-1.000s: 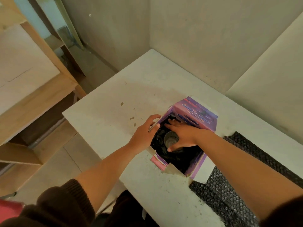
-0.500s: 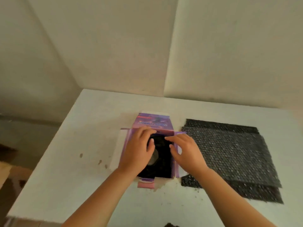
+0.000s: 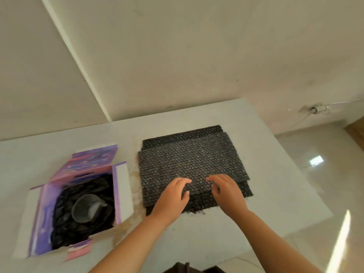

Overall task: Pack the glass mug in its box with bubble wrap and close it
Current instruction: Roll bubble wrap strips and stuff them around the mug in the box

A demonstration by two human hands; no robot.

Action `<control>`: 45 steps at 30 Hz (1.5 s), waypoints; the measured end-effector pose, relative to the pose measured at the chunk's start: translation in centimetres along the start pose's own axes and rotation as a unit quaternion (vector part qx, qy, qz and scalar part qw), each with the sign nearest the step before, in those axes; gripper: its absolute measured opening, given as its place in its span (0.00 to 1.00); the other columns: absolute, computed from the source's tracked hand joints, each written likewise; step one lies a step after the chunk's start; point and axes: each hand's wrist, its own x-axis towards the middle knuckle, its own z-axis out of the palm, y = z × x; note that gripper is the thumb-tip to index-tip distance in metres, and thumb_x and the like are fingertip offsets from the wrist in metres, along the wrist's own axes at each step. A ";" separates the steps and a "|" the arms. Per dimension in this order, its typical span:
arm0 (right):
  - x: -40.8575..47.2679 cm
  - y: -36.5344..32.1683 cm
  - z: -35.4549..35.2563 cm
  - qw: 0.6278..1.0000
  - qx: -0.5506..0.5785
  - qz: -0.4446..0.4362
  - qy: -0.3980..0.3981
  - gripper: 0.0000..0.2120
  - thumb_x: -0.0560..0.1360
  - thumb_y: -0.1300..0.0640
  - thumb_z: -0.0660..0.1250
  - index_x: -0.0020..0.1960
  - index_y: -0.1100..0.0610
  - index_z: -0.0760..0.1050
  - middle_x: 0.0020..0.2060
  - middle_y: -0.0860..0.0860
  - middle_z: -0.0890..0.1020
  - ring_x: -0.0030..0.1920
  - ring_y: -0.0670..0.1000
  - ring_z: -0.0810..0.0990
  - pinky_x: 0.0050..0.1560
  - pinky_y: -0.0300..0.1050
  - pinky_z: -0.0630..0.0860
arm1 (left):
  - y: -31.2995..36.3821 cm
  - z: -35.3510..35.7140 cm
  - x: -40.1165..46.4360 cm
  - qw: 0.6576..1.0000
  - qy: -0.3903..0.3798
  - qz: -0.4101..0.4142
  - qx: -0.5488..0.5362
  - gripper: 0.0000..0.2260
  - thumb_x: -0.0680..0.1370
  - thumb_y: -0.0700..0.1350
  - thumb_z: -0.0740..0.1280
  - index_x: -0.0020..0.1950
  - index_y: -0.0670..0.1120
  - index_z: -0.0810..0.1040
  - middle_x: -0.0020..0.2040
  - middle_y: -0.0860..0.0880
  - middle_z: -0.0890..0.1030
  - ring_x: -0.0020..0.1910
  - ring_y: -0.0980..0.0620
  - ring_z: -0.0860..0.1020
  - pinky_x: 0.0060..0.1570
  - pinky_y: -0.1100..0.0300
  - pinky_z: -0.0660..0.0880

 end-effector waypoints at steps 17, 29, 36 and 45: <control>3.6 10.8 0.7 0.965 -0.172 -0.125 -0.154 0.19 0.73 0.47 0.69 0.63 0.49 0.74 0.63 0.49 0.75 0.63 0.54 0.73 0.64 0.54 0.68 | -2.5 7.0 2.3 0.970 0.034 -0.112 0.212 0.18 0.79 0.50 0.64 0.69 0.53 0.71 0.72 0.51 0.67 0.72 0.50 0.62 0.63 0.53 0.71; 9.0 10.1 0.0 0.954 -0.203 -0.192 -0.109 0.11 0.79 0.55 0.55 0.40 0.55 0.72 0.28 0.48 0.78 0.28 0.53 0.76 0.52 0.52 0.74 | -1.8 3.8 5.5 0.957 0.080 -0.063 0.270 0.09 0.79 0.47 0.61 0.57 0.49 0.77 0.41 0.53 0.82 0.39 0.52 0.80 0.40 0.56 0.74; 13.2 10.0 0.4 0.952 -0.233 -0.146 -0.137 0.08 0.78 0.51 0.61 0.54 0.52 0.74 0.49 0.50 0.79 0.52 0.54 0.75 0.60 0.52 0.66 | -3.5 1.3 9.4 0.942 0.038 -0.078 0.325 0.17 0.75 0.52 0.68 0.62 0.50 0.73 0.54 0.52 0.79 0.55 0.49 0.75 0.54 0.54 0.69; 12.9 11.3 1.5 0.899 -0.232 -0.345 -0.137 0.18 0.75 0.44 0.59 0.55 0.55 0.76 0.45 0.50 0.80 0.44 0.53 0.78 0.45 0.48 0.75 | -5.7 2.1 9.4 0.925 0.093 0.040 0.366 0.06 0.69 0.50 0.74 0.42 0.50 0.80 0.43 0.54 0.78 0.49 0.50 0.70 0.48 0.56 0.64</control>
